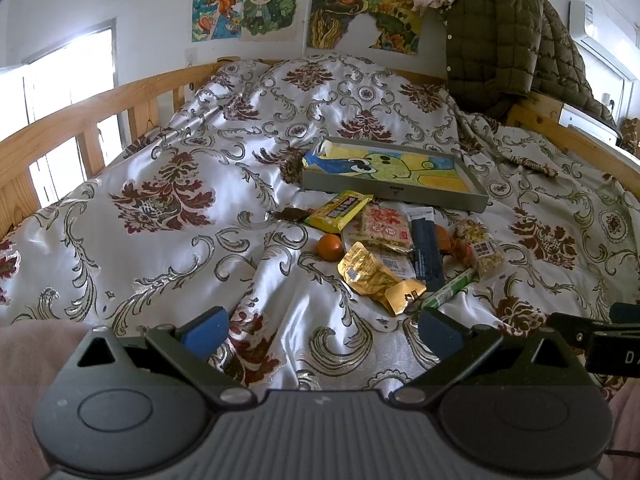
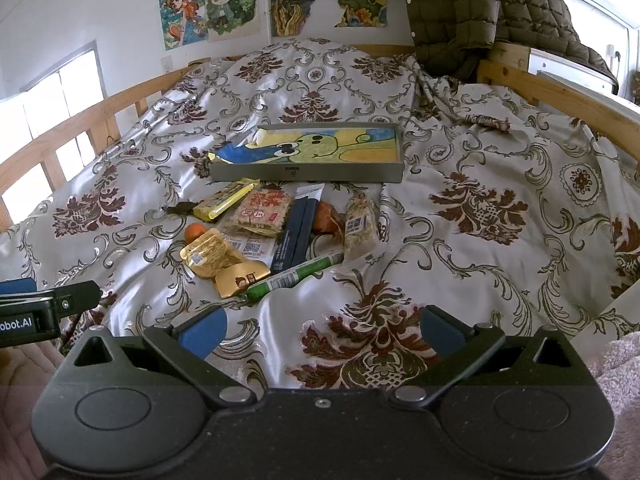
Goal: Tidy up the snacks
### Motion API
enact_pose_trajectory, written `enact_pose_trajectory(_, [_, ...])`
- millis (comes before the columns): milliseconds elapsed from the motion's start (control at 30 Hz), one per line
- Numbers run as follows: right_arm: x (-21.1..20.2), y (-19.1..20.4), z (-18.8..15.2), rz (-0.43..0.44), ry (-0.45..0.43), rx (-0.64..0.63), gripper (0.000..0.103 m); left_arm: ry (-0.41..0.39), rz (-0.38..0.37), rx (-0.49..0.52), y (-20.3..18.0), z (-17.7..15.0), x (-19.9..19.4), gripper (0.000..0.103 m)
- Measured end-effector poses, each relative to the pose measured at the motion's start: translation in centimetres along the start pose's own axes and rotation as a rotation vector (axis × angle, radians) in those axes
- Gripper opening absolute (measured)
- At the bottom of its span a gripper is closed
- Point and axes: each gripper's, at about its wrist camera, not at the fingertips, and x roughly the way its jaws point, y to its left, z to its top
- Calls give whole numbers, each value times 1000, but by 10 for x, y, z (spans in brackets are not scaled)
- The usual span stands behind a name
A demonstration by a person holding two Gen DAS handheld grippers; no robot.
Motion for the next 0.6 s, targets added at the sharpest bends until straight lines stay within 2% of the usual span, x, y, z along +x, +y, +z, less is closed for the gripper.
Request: enact_pose_trajectory(600, [0,0,0,-1,2,-2,102,-3,0,-4,1,2,-2,103])
